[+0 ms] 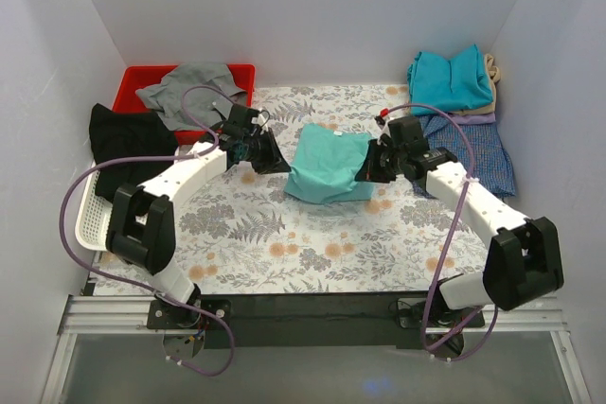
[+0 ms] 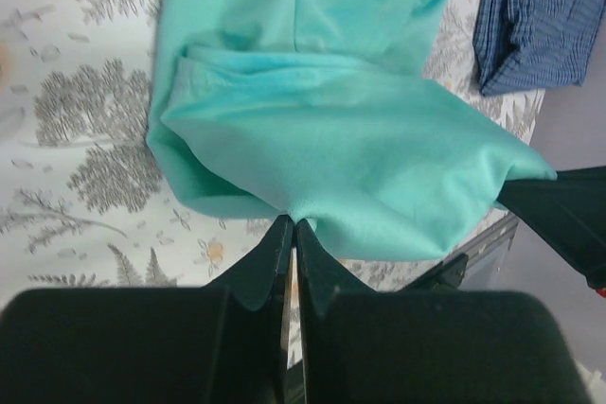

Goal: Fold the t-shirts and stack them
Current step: Fold the tshirt

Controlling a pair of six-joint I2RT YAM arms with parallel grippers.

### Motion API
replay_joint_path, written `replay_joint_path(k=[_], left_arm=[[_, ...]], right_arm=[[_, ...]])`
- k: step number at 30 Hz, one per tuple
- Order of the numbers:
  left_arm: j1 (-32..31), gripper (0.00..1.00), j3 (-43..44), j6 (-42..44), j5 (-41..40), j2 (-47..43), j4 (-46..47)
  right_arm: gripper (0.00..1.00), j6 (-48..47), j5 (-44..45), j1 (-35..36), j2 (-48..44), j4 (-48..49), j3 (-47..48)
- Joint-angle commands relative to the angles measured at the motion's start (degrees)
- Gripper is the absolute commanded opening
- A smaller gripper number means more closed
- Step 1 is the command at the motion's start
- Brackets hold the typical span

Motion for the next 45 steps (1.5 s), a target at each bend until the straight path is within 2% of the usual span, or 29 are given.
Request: replay_joint_path(k=[1, 9, 15, 21, 25, 29, 32, 35, 37, 38, 39, 40, 41, 43, 45], left_arm=[[1.7, 0.00, 4.7, 2.2, 0.0, 3.1, 2.9], [3.7, 0.00, 18.4, 4.4, 5.8, 17.0, 6.0], [5.2, 0.00, 38.0, 5.4, 10.0, 31.6, 3.6], [6.2, 0.00, 56.2, 5.8, 14.1, 44.0, 2.1], [6.3, 0.00, 64.8, 4.6, 20.3, 51.5, 6.8], [6.2, 0.00, 68.4, 2.0, 28.3, 56.3, 11.9], [5.9, 0.00, 67.7, -2.2, 33.7, 58.7, 19.6], [4.9, 0.00, 67.2, -5.7, 34.2, 60.5, 28.3], [4.5, 0.06, 68.8, -6.2, 33.8, 62.3, 32.5], [4.1, 0.19, 69.5, -6.4, 33.3, 63.6, 33.2], [4.1, 0.24, 69.1, -6.2, 31.8, 63.8, 34.9], [4.1, 0.27, 68.3, -6.1, 30.6, 63.9, 35.4], [4.1, 0.28, 66.3, -4.5, 29.2, 63.2, 35.6], [4.1, 0.35, 62.3, -2.6, 23.5, 61.6, 37.6], [4.0, 0.40, 57.6, 0.3, 20.1, 59.6, 40.0]], right_arm=[[0.01, -3.9, 1.1, -2.0, 3.3, 0.9, 4.5], [0.01, -4.2, -3.5, -6.7, 11.3, 0.8, 10.0], [0.01, -4.9, -7.7, -10.9, 17.9, 1.1, 13.7], [0.01, -6.2, -7.5, -12.8, 24.3, 2.2, 18.0], [0.01, -7.0, -4.4, -13.9, 27.2, 2.7, 21.4], [0.01, -6.9, -2.5, -14.5, 27.1, 3.0, 21.7], [0.01, -7.1, 0.7, -14.7, 26.3, 3.7, 21.0], [0.01, -6.7, 5.5, -14.7, 24.8, 6.8, 18.3], [0.01, -5.9, 9.3, -14.7, 23.7, 11.6, 14.7], [0.01, -5.7, 10.6, -14.7, 23.5, 13.2, 13.8], [0.01, -5.7, 12.6, -14.7, 23.3, 14.6, 12.9], [0.04, -5.6, 15.1, -14.7, 23.1, 16.2, 10.6], [0.05, -6.0, 15.7, -14.7, 23.0, 22.0, 8.9], [0.06, -6.9, 18.0, -14.7, 23.6, 22.5, 9.3], [0.14, -7.4, 19.3, -14.7, 23.6, 27.7, 8.5]])
